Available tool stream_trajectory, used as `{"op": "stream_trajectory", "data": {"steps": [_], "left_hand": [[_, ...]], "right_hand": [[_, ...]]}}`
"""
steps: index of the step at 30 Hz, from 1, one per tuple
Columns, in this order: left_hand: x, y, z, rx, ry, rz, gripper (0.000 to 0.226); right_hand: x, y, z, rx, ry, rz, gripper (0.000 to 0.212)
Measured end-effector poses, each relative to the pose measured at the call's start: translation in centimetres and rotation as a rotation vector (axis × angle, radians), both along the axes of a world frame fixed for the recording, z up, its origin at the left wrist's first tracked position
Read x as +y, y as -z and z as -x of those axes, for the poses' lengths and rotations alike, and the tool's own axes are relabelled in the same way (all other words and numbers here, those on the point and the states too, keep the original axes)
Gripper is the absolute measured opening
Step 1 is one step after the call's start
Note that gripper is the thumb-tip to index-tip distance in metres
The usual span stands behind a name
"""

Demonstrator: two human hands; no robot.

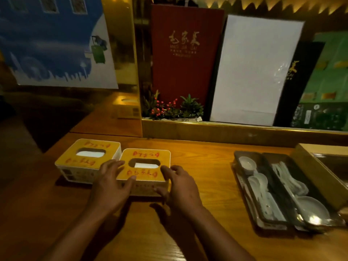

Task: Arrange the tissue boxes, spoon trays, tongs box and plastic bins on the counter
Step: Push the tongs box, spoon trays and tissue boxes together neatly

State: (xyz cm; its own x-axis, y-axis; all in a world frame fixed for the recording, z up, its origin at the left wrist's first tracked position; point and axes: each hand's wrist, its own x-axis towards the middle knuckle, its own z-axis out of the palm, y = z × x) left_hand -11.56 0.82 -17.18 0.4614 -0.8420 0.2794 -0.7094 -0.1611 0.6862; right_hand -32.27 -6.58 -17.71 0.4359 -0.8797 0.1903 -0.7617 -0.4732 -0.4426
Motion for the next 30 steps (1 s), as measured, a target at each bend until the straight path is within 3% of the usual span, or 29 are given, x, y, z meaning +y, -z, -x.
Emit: {"op": "stream_trajectory", "data": {"steps": [6, 14, 30], "left_hand": [[-2.0, 1.3, 0.7, 0.028, 0.202, -0.046, 0.064], [-7.3, 2.0, 8.4, 0.164, 0.527, -0.034, 0.059], [-12.7, 1.6, 16.5, 0.388, 0.473, -0.138, 0.06]], "right_hand": [[-0.9, 0.2, 2.0, 0.1, 0.12, 0.107, 0.062], [-2.5, -1.0, 10.9, 0.145, 0.38, 0.176, 0.047], [-5.4, -1.1, 17.8, 0.009, 0.487, 0.093, 0.054]]}}
